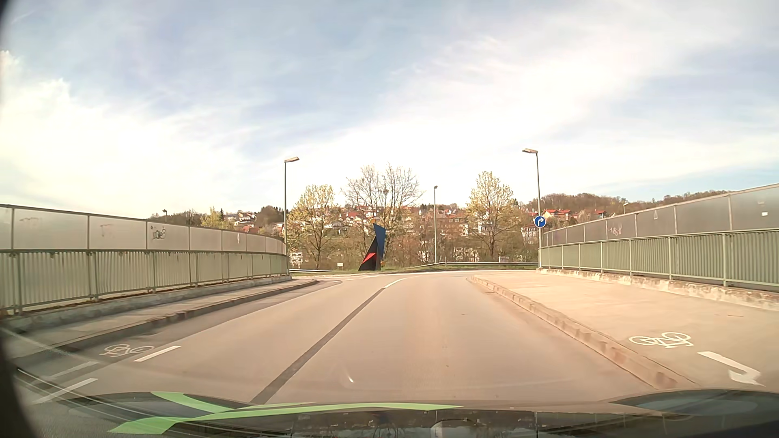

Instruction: Follow the waypoints while adhering to traffic rules and regulations

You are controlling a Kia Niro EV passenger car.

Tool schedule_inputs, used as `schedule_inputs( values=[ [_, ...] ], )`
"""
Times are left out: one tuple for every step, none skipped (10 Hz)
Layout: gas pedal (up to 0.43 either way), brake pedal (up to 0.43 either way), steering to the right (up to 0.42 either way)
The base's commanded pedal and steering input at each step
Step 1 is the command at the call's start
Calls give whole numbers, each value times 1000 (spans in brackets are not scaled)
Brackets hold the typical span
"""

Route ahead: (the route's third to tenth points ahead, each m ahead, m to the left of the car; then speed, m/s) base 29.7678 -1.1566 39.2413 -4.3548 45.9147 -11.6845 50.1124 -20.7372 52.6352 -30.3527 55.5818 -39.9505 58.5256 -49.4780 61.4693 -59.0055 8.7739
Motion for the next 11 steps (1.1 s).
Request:
schedule_inputs(
  values=[
    [0, 0, -7],
    [0, 0, -5],
    [0, 0, -3],
    [0, 0, -3],
    [0, 0, -3],
    [0, 6, -2],
    [0, 12, 0],
    [0, 18, 5],
    [0, 18, 9],
    [0, 30, 12],
    [0, 24, 13]
  ],
)
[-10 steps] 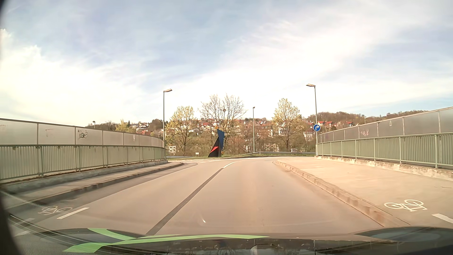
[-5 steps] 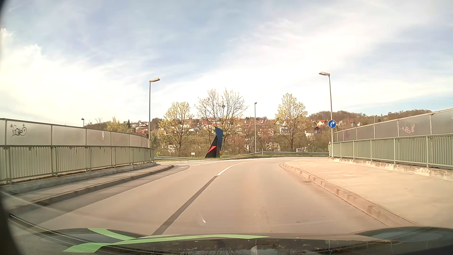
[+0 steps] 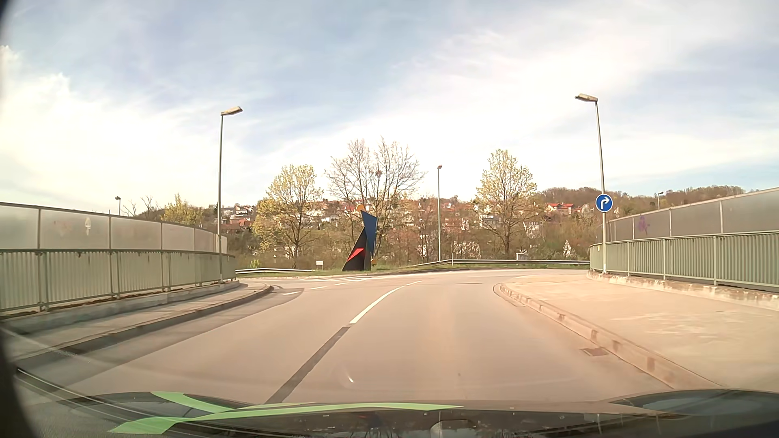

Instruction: Follow the waypoints while adhering to traffic rules and regulations

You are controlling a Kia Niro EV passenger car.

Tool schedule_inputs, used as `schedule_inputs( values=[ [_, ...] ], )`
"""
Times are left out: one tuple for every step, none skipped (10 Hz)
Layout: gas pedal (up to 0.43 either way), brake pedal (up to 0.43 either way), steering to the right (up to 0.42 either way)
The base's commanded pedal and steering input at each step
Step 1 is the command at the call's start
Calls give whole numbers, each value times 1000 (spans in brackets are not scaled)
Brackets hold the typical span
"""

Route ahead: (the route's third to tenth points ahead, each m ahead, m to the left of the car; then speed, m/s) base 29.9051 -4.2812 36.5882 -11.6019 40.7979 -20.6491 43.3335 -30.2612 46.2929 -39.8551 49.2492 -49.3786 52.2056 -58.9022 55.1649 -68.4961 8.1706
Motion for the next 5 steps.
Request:
schedule_inputs(
  values=[
    [0, 12, 14],
    [0, 0, 14],
    [0, 0, 14],
    [0, 0, 14],
    [0, 0, 14]
  ],
)
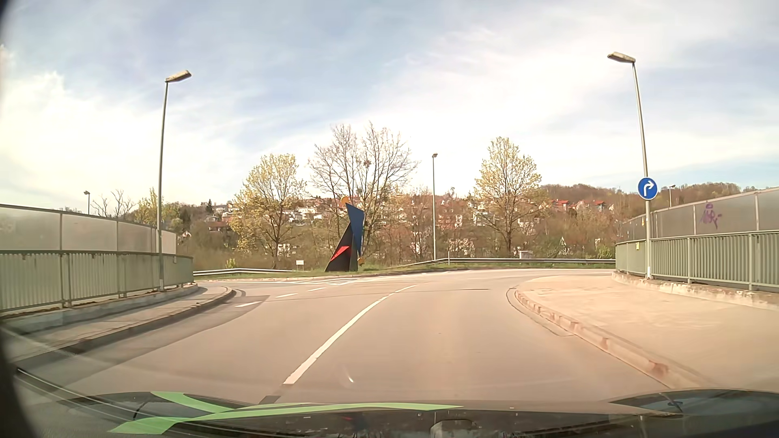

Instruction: Follow the waypoints while adhering to traffic rules and regulations

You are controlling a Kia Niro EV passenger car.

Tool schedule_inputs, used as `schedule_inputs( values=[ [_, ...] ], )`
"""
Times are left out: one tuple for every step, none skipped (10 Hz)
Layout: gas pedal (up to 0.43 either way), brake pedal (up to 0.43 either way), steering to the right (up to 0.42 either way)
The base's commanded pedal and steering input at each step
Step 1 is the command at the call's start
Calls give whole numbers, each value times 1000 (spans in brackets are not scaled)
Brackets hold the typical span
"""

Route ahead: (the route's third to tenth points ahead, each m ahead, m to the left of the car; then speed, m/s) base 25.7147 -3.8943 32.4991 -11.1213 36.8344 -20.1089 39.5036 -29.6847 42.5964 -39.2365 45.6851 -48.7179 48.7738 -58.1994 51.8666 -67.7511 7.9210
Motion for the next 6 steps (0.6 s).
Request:
schedule_inputs(
  values=[
    [0, 0, 14],
    [0, 0, 14],
    [0, 0, 14],
    [0, 0, 14],
    [0, 0, 14],
    [0, 0, 14]
  ],
)
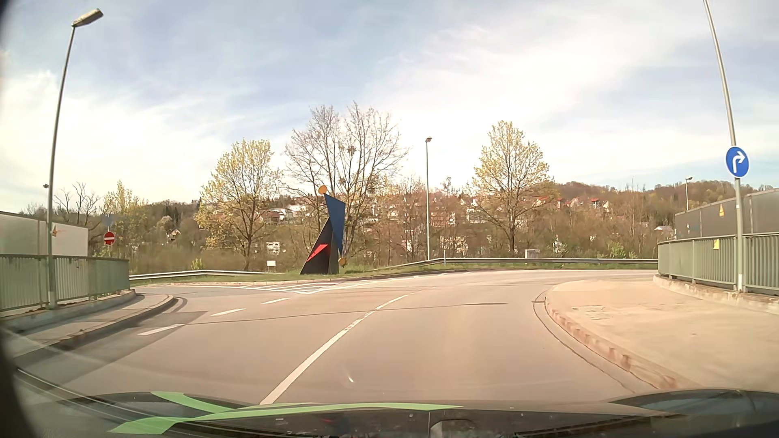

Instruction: Follow the waypoints while adhering to traffic rules and regulations

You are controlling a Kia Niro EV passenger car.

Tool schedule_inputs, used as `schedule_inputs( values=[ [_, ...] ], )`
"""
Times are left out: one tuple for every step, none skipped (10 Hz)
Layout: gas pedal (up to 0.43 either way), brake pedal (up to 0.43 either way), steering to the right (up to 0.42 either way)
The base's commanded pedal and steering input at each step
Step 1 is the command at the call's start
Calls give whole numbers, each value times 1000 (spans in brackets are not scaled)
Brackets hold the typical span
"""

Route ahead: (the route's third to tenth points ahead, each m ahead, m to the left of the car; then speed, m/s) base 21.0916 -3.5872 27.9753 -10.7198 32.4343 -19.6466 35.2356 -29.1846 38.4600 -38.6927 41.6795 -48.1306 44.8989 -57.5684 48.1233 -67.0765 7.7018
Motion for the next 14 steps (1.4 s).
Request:
schedule_inputs(
  values=[
    [0, 0, 17],
    [0, 0, 22],
    [0, 0, 32],
    [0, 0, 42],
    [0, 0, 56],
    [0, 0, 68],
    [0, 0, 75],
    [0, 0, 76],
    [0, 0, 76],
    [0, 0, 78],
    [0, 24, 84],
    [0, 79, 97],
    [0, 104, 112],
    [0, 128, 120]
  ],
)
